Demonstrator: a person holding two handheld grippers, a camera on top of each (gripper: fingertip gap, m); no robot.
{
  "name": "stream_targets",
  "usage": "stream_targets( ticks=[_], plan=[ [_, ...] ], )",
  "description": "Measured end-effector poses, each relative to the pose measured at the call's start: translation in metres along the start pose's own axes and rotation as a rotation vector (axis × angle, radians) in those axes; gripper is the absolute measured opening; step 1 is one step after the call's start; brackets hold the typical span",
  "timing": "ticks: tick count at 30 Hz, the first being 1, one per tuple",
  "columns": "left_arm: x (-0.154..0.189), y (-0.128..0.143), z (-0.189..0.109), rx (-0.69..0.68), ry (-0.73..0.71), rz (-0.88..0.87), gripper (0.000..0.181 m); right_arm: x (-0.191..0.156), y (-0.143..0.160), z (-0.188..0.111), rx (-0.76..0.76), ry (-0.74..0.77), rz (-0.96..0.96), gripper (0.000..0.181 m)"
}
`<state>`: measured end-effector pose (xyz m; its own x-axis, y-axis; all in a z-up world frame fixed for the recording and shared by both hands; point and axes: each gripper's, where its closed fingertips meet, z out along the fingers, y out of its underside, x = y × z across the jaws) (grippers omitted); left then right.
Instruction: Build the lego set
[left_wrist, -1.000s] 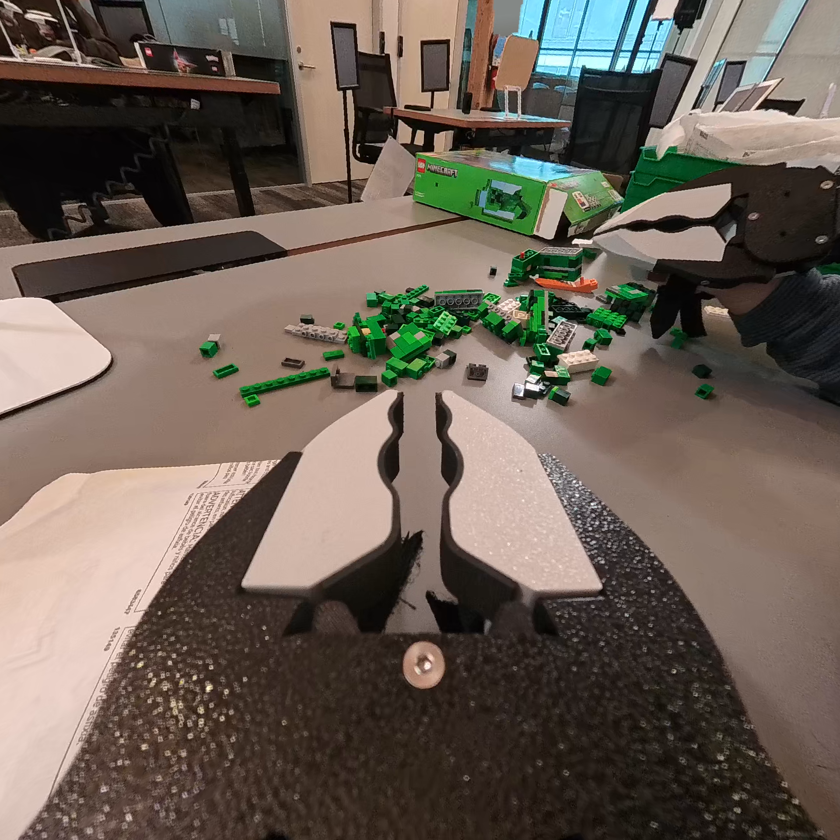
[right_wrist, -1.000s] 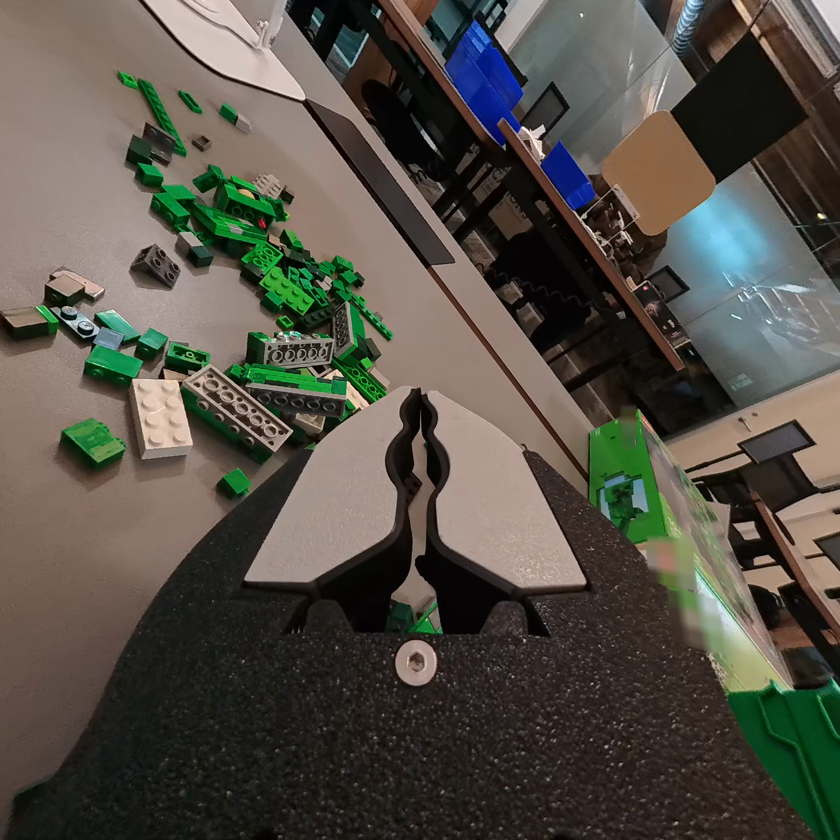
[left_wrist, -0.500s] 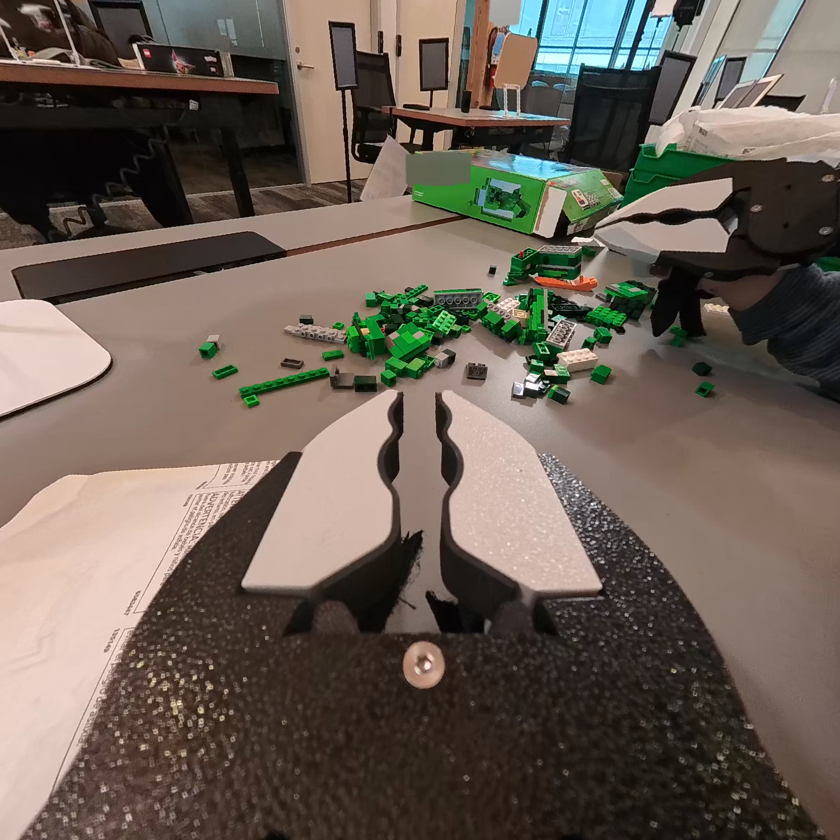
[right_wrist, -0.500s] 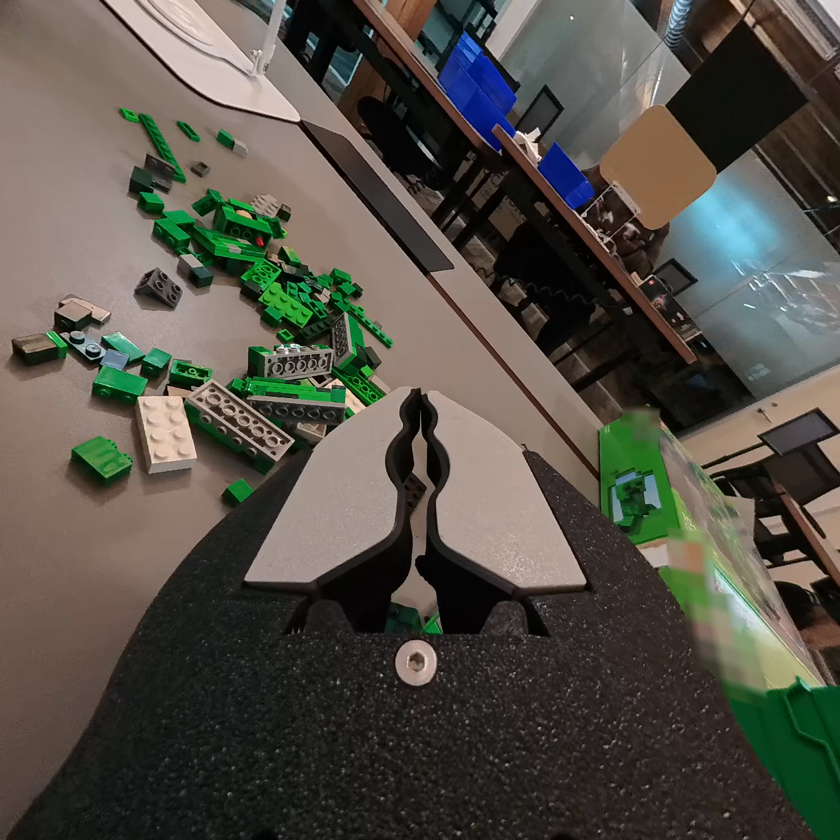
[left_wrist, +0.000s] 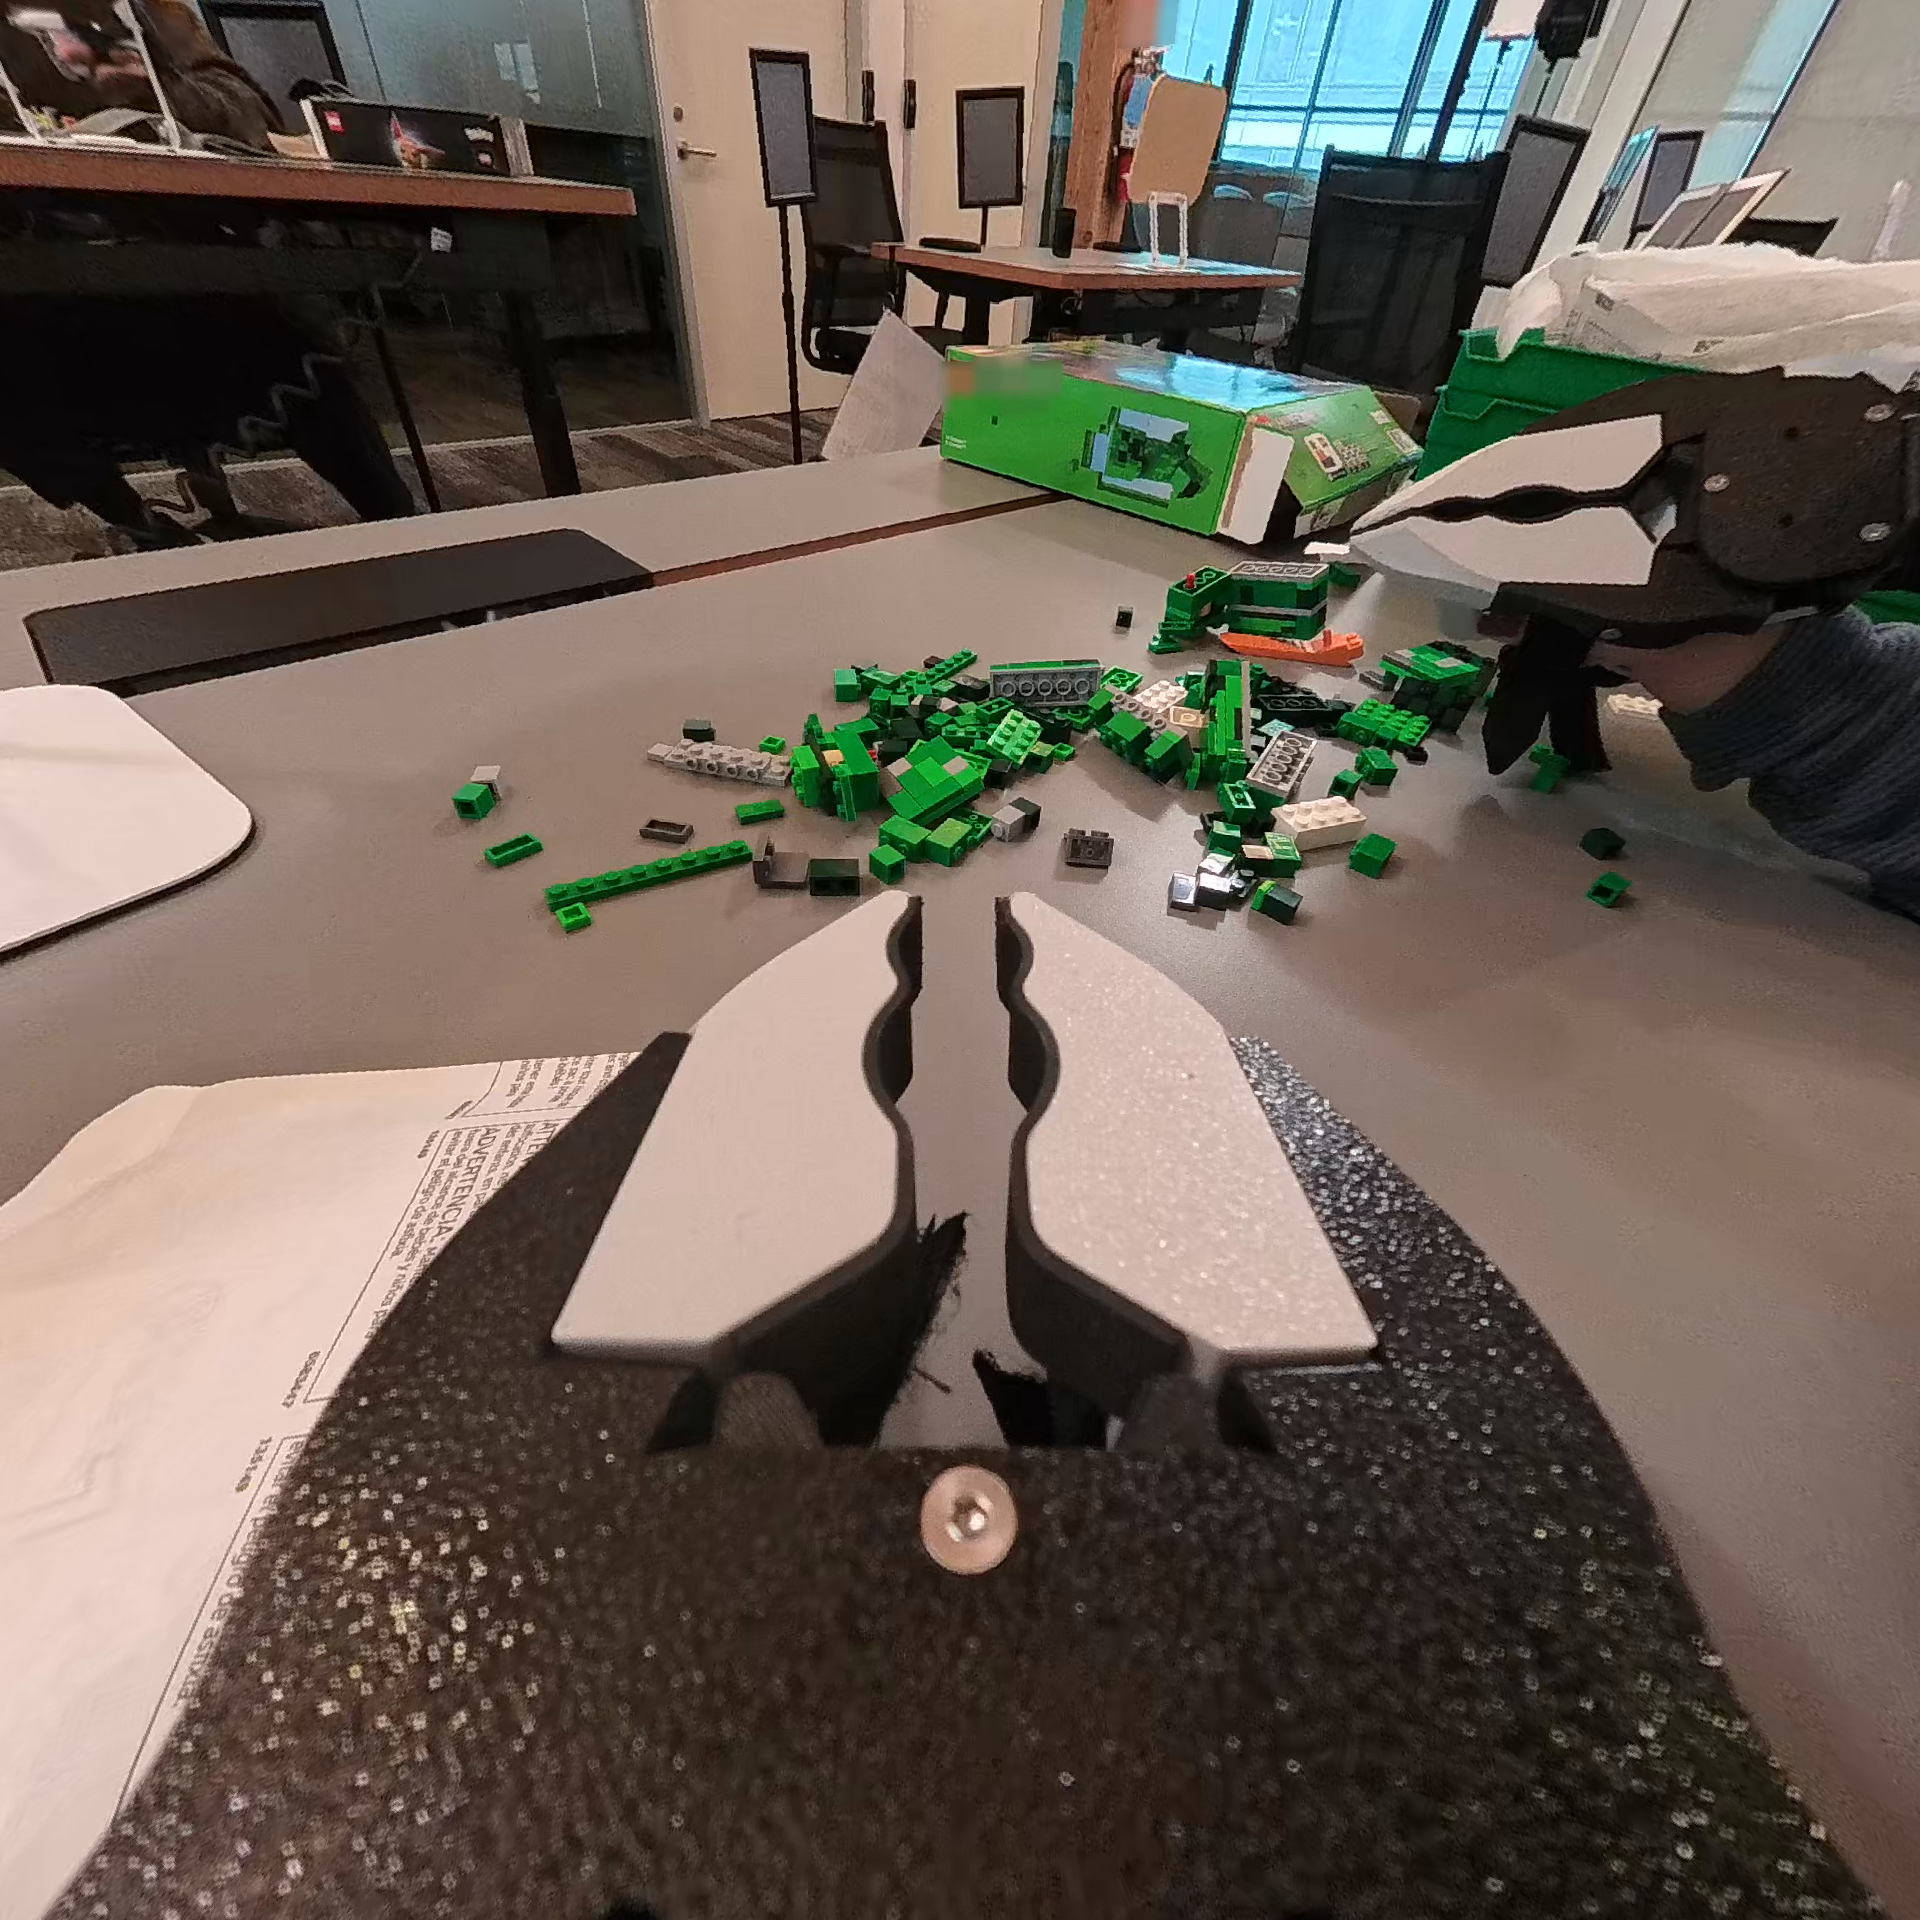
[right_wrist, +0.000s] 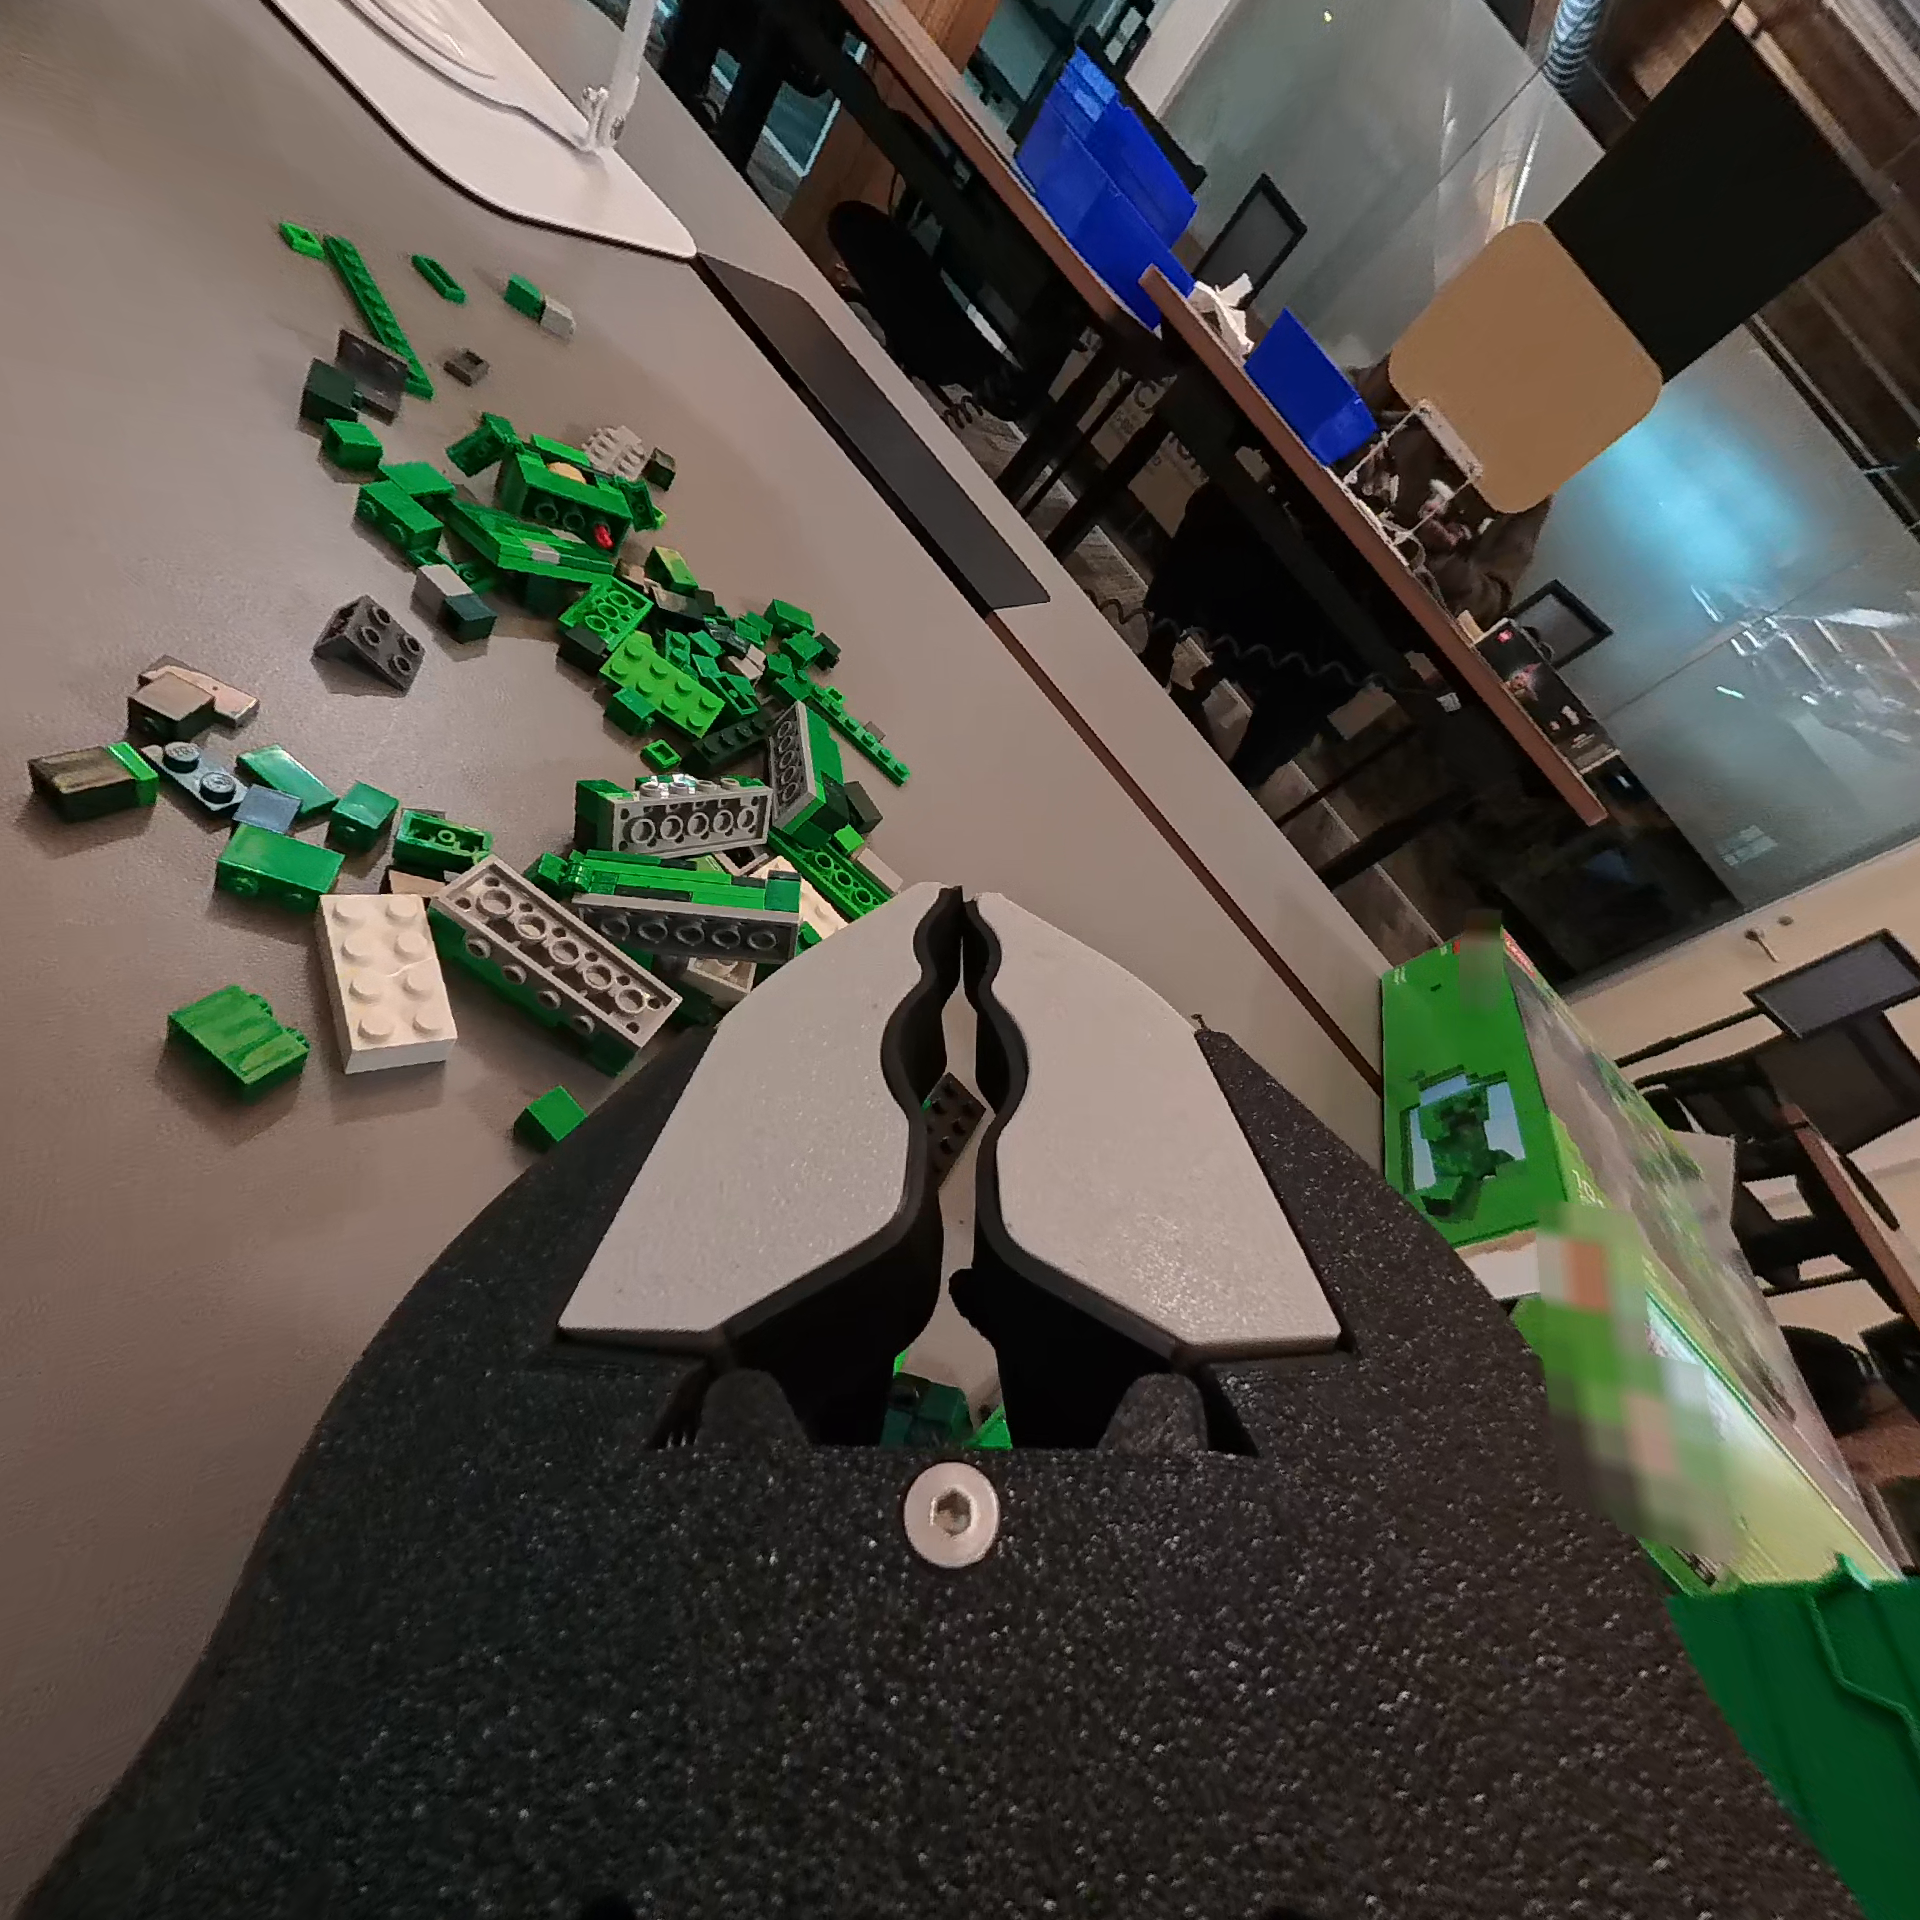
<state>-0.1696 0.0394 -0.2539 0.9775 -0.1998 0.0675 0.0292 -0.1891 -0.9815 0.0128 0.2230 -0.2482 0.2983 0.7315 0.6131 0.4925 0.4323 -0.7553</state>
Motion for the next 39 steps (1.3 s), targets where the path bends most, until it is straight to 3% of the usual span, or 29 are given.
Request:
stream_targets(
  ticks=[18,23,27,31,35,39],
  plan=[
    [0.0,0.0,0.0,-0.004,0.003,-0.002,0.013,0.001,-0.003,-0.001,0.023,-0.002,0.017,0.0],
    [-0.001,0.0,0.0,0.0,-0.004,-0.006,0.013,0.012,-0.014,-0.013,0.063,0.017,0.088,0.0],
    [-0.002,0.0,-0.001,0.002,-0.036,0.012,0.015,0.026,-0.021,-0.041,0.044,0.063,0.089,0.0],
    [0.001,0.0,-0.001,-0.004,-0.056,0.04,0.015,0.042,-0.009,-0.081,-0.054,0.067,0.11,0.0],
    [0.019,-0.009,0.009,0.003,-0.006,0.032,0.016,0.076,0.013,-0.136,-0.162,0.129,0.124,0.0],
    [0.045,-0.029,0.03,0.037,0.046,0.055,0.016,0.124,0.035,-0.198,-0.244,0.288,0.143,0.0]
  ],
)
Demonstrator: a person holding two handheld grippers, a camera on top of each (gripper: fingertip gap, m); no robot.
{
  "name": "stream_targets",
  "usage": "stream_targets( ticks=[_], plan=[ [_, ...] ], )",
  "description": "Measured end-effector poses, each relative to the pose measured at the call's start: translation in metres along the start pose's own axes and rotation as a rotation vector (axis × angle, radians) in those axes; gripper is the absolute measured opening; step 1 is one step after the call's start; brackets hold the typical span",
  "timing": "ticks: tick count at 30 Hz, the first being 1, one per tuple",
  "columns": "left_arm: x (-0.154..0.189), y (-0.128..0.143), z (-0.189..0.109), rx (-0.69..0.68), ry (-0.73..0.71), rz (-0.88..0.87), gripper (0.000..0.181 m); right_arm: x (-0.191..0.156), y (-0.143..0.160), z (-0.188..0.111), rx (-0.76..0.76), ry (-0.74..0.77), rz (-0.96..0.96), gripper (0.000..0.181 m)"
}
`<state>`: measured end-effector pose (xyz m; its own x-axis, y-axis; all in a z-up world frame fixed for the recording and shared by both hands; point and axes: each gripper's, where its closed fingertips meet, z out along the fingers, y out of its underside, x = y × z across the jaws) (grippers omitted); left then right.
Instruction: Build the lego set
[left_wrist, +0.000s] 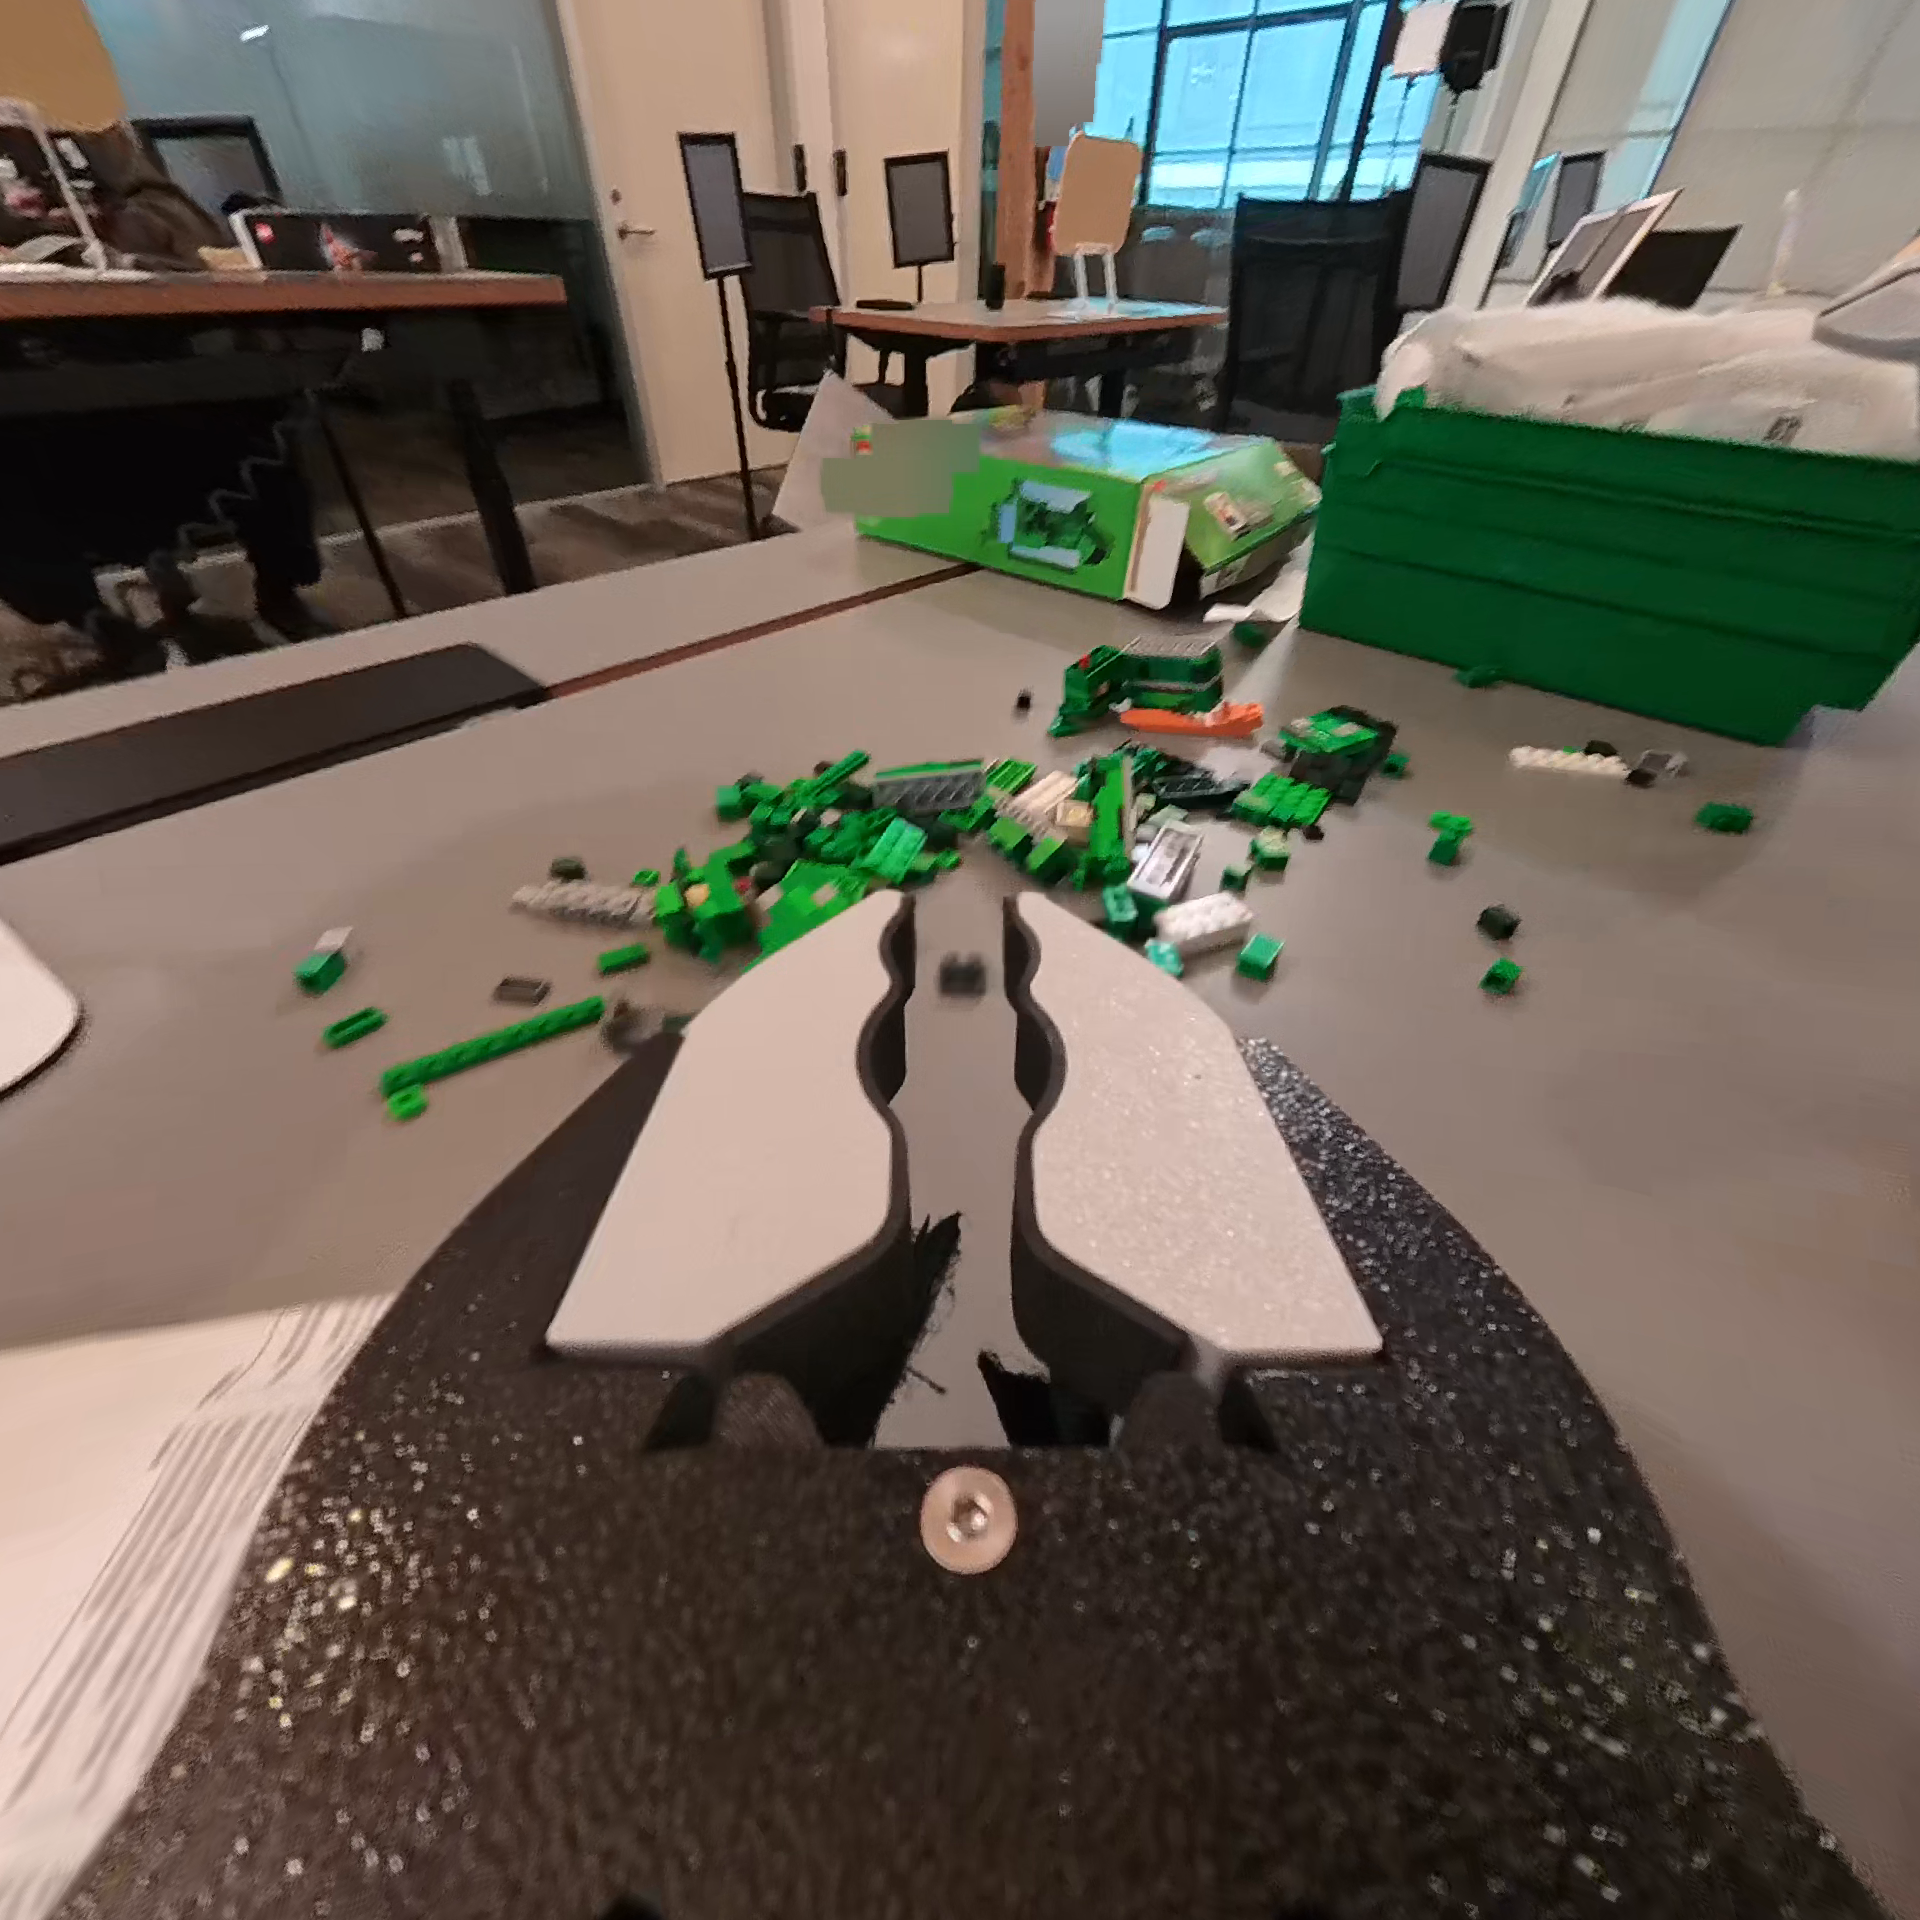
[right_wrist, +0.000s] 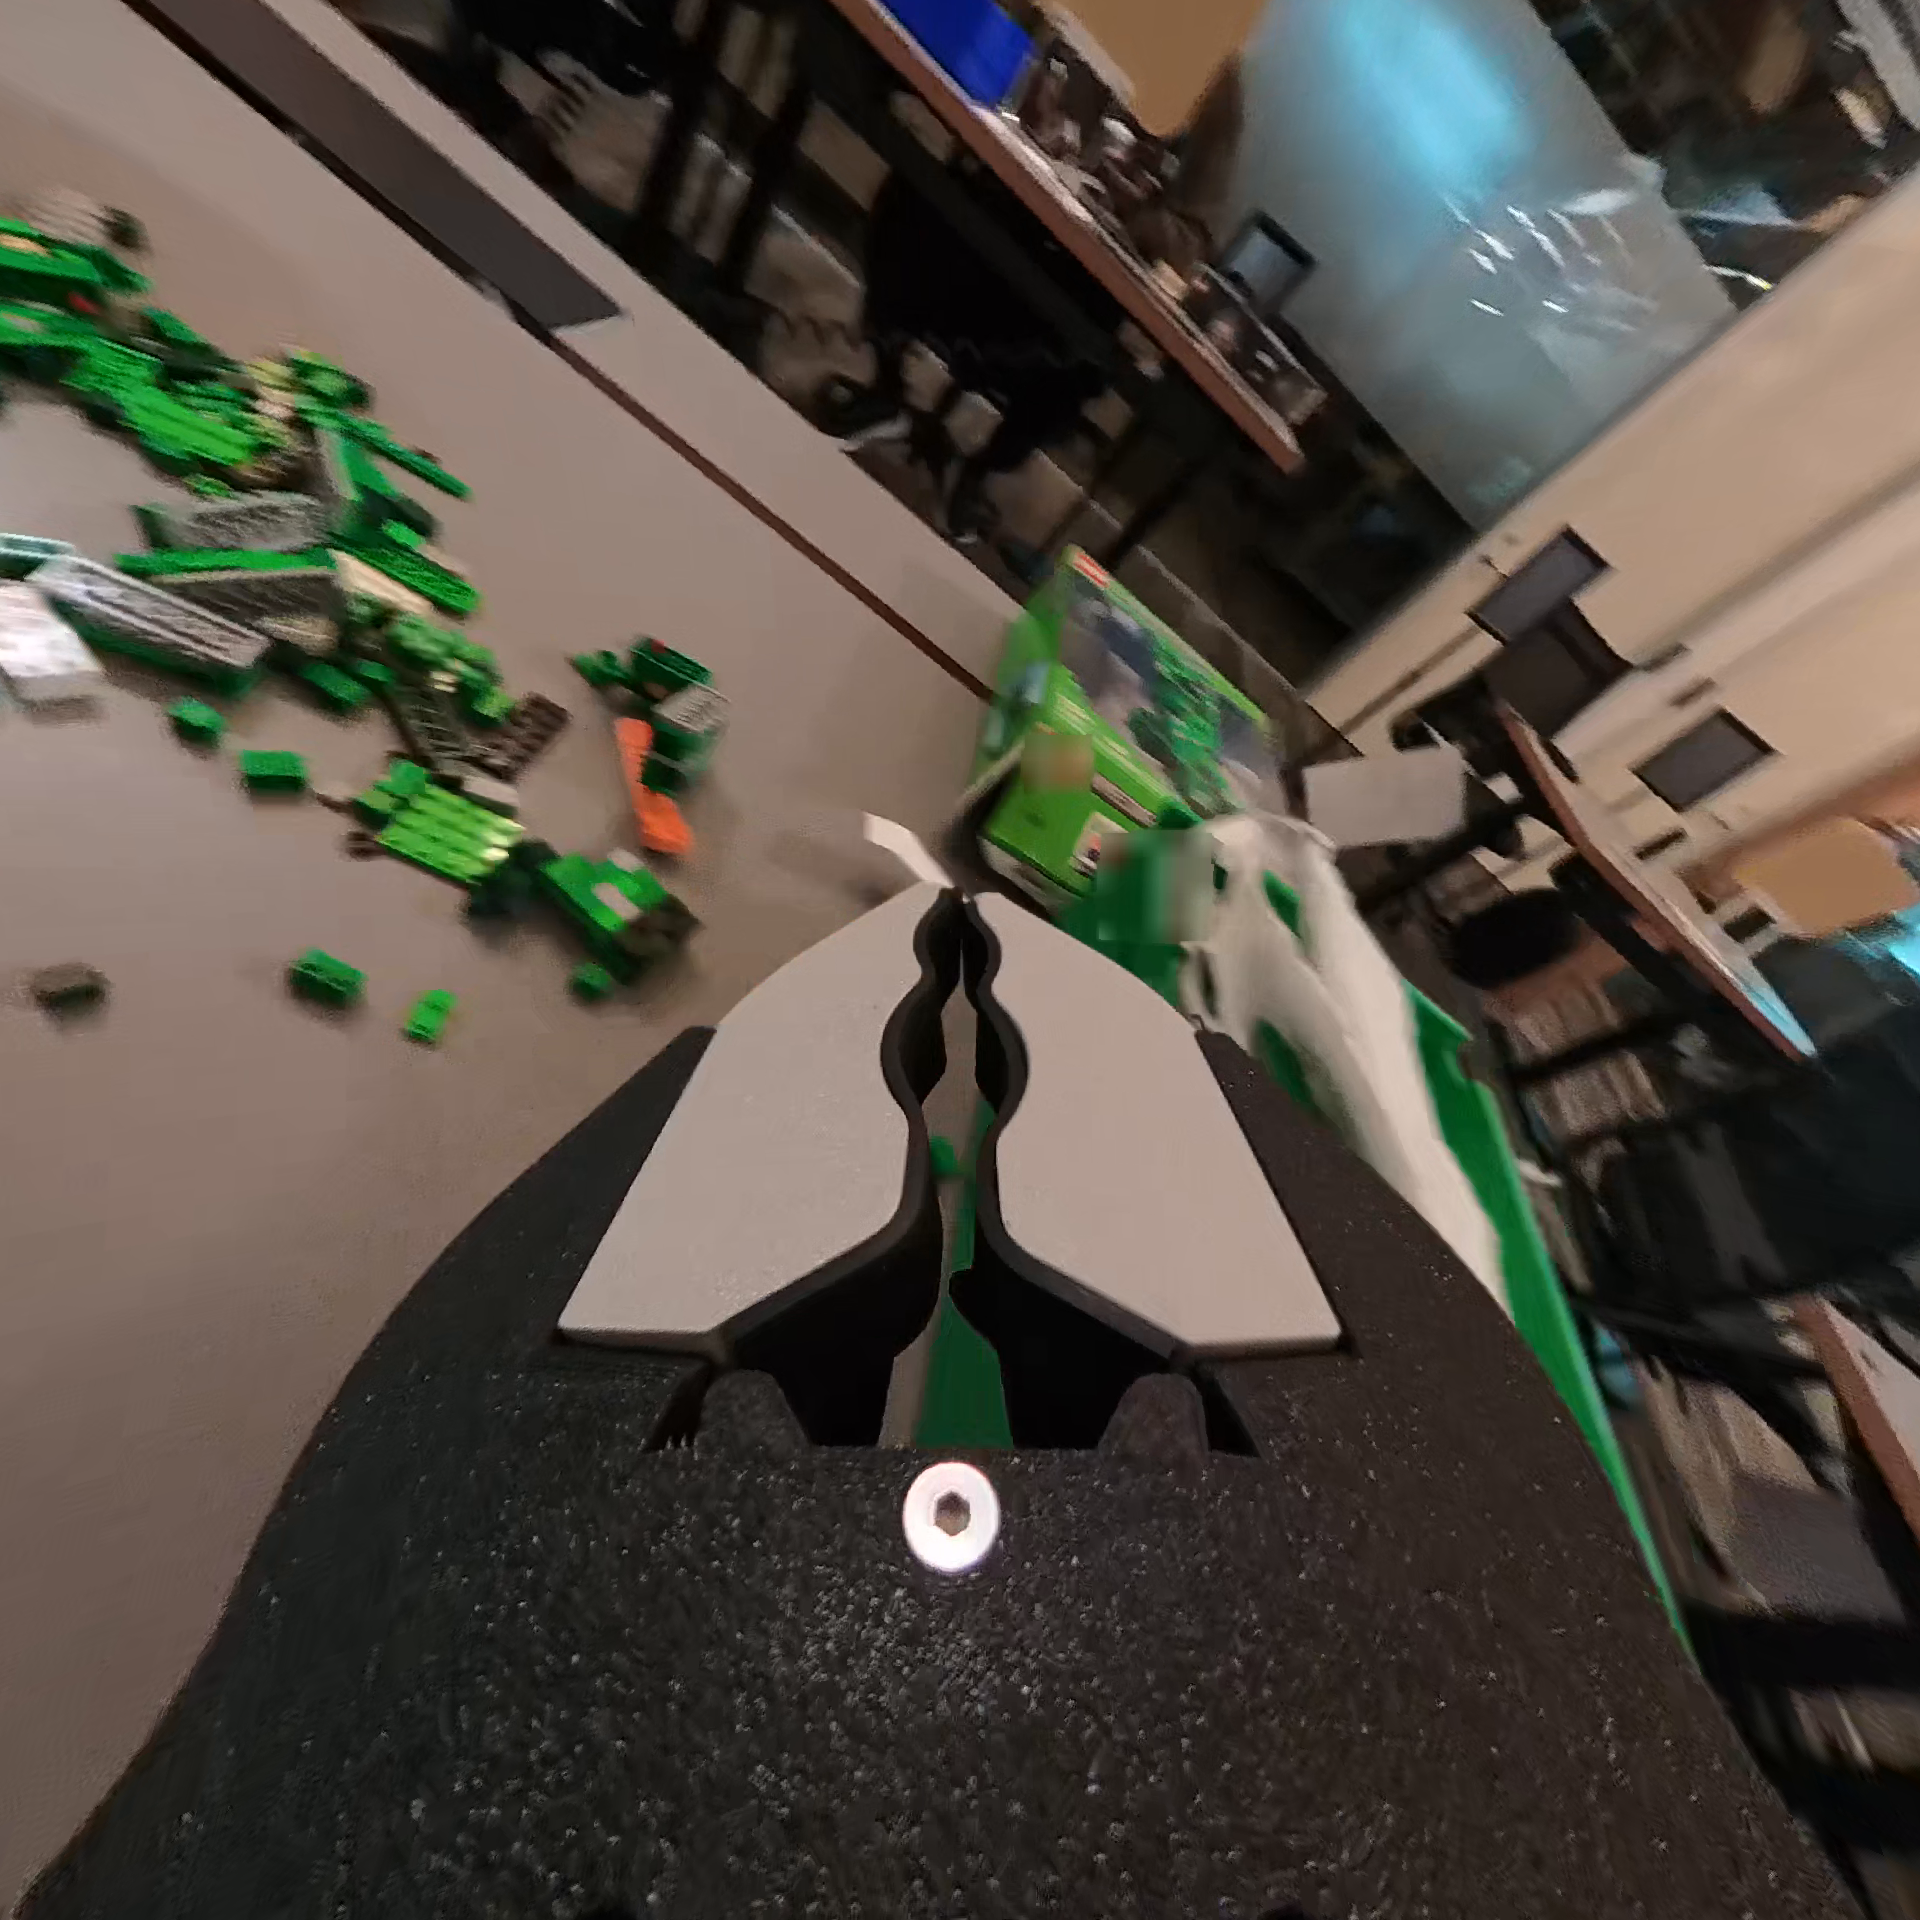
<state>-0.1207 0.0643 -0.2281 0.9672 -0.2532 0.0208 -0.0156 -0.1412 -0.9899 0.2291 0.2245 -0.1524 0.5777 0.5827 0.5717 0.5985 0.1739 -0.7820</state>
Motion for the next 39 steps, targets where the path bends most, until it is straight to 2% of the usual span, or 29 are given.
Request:
stream_targets(
  ticks=[3,7,9,11,14,20,28,31,34,37,39],
  plan=[
    [0.018,-0.023,0.027,0.068,0.032,0.001,0.015,0.038,0.007,-0.022,0.031,0.106,0.045,0.0],
    [0.05,-0.068,0.074,0.24,0.084,-0.054,0.016,0.067,0.011,-0.032,0.078,0.223,0.085,0.0],
    [0.063,-0.072,0.099,0.275,0.066,-0.013,0.022,0.069,0.012,-0.028,0.099,0.212,0.102,0.0],
    [0.071,-0.07,0.116,0.326,0.015,0.024,0.043,0.064,0.013,-0.022,0.104,0.161,0.125,0.001],
    [0.093,-0.064,0.13,0.368,0.062,0.084,0.052,0.048,0.015,-0.013,0.101,0.073,0.151,0.003],
    [0.104,-0.047,0.133,0.36,0.106,0.119,0.052,0.009,0.019,-0.001,0.074,-0.105,0.146,0.007],
    [0.106,-0.039,0.142,0.305,0.113,0.118,0.053,0.01,0.026,0.004,0.016,-0.138,0.159,0.008],
    [0.109,-0.037,0.143,0.296,0.127,0.131,0.053,0.021,0.028,0.003,-0.042,-0.177,0.206,0.006],
    [0.113,-0.036,0.145,0.286,0.145,0.146,0.052,0.053,0.036,0.003,-0.103,-0.119,0.222,0.006],
    [0.115,-0.034,0.146,0.275,0.158,0.142,0.052,0.088,0.057,0.005,-0.242,-0.042,0.188,0.006],
    [0.115,-0.034,0.147,0.272,0.163,0.134,0.052,0.097,0.07,0.009,-0.332,-0.068,0.184,0.006]
  ],
)
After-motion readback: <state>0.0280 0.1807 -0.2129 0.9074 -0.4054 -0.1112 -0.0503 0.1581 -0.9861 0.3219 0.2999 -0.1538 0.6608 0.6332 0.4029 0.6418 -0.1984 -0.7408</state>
